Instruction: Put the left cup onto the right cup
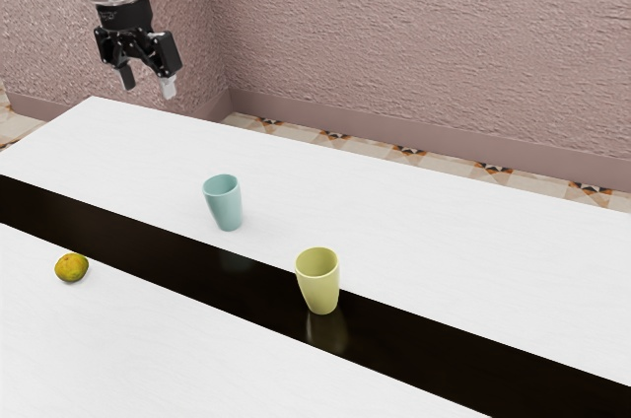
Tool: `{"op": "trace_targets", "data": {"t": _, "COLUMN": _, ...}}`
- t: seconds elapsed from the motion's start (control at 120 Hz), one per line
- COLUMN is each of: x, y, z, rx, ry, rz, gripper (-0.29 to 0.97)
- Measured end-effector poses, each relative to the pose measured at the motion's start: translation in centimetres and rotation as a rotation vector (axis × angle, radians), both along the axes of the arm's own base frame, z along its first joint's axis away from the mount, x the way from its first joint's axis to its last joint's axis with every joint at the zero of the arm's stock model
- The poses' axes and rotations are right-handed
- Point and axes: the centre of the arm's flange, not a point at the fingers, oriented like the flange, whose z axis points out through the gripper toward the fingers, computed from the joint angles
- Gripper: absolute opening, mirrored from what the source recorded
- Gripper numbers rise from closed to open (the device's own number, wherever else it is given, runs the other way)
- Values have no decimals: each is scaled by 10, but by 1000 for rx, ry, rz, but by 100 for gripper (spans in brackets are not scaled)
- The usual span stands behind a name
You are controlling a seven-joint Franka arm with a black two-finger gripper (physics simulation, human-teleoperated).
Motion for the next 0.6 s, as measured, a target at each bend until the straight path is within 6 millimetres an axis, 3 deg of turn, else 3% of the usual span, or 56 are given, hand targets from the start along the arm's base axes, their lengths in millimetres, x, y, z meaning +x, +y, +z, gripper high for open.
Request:
{"op": "trace_targets", "data": {"t": 0.283, "x": 2, "y": 5, "z": -7, "rx": 3, "ry": 12, "rz": 63, "gripper": 66}}
{"op": "trace_targets", "data": {"t": 0.6, "x": 16, "y": 18, "z": -100, "rx": 6, "ry": 54, "rz": 86, "gripper": 66}}
